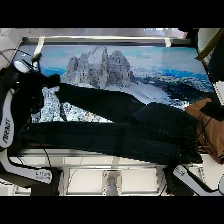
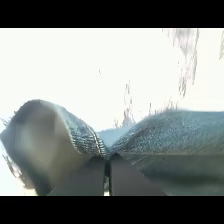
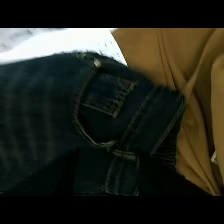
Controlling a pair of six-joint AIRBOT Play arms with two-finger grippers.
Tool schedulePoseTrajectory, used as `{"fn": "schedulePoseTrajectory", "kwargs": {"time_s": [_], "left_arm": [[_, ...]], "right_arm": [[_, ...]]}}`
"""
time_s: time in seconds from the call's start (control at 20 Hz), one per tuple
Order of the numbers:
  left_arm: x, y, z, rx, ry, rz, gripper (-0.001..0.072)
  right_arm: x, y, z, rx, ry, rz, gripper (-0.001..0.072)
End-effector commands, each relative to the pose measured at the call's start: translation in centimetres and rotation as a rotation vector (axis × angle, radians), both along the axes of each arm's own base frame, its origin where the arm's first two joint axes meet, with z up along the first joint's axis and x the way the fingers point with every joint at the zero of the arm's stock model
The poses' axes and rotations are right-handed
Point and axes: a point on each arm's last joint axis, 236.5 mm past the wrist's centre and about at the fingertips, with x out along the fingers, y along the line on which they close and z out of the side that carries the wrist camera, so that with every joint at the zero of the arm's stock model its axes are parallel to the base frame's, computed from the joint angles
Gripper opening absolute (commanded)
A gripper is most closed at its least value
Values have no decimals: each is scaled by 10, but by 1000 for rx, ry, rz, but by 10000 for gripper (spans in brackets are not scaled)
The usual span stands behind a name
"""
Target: Fold the clothes and pants, and hang the long-sleeved shirts on hangers.
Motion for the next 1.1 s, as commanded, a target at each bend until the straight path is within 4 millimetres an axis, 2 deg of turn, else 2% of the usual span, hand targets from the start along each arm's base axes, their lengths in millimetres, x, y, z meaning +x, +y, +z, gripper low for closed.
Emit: {"fn": "schedulePoseTrajectory", "kwargs": {"time_s": [0.0, 0.15, 0.25, 0.35, 0.45, 0.65, 0.7, 0.8, 0.85, 0.95, 1.05], "left_arm": [[1, 26, 47, 11, -94, 66, 12], [-5, 49, 67, 8, -126, 135, 12], [-7, 65, 70, -11, -119, 197, 12], [-10, 75, 64, -24, -93, 237, 11], [-16, 79, 50, -21, -40, 236, 11], [-15, 92, 28, 4, 7, 276, 11], [-14, 95, 27, 2, 6, 285, 11], [-14, 97, 27, -3, 9, 297, 11], [-14, 98, 28, -2, 6, 300, 11], [-15, 103, 33, 0, -3, 309, 11], [-15, 112, 42, 3, -20, 325, 11]], "right_arm": [[-13, -1, -56, 86, 145, -55, 414], [-7, -5, -84, 129, 175, -91, 414], [1, -7, -95, 142, 166, -106, 414], [8, -10, -99, 140, 143, -119, 414], [17, -10, -99, 154, 110, -134, 412], [42, 11, -97, 258, 14, -91, 400], [48, 15, -96, 279, -9, -83, 325], [61, 18, -95, 276, -56, -69, 75], [71, 15, -93, 250, -84, -75, 38], [91, 11, -85, 201, -142, -77, 37], [116, -2, -68, 137, -221, -96, 37]]}}
